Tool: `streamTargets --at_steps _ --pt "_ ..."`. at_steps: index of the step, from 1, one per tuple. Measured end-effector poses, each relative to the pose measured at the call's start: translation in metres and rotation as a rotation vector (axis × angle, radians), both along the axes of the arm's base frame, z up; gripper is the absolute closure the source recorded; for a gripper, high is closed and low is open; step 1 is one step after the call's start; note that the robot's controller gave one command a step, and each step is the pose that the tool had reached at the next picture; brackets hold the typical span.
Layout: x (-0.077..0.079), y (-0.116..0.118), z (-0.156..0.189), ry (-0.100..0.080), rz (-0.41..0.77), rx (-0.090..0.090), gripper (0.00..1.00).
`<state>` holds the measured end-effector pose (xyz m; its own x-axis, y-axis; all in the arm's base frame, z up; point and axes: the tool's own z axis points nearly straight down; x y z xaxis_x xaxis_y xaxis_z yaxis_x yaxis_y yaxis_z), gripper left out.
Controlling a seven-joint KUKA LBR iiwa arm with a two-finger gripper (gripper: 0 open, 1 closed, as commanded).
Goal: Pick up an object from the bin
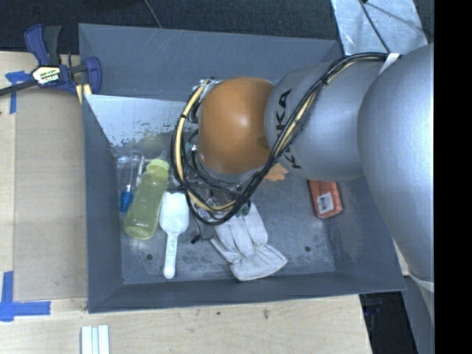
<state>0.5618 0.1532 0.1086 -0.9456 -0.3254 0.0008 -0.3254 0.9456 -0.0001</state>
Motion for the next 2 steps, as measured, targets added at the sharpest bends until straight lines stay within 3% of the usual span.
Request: streamTargets --at_steps 1,2 --pt "-0.009 0.011 -0.019 -0.001 0.342 -0.003 0.00" --pt "0.013 0.012 -0.031 -0.004 0.396 0.002 1.00"
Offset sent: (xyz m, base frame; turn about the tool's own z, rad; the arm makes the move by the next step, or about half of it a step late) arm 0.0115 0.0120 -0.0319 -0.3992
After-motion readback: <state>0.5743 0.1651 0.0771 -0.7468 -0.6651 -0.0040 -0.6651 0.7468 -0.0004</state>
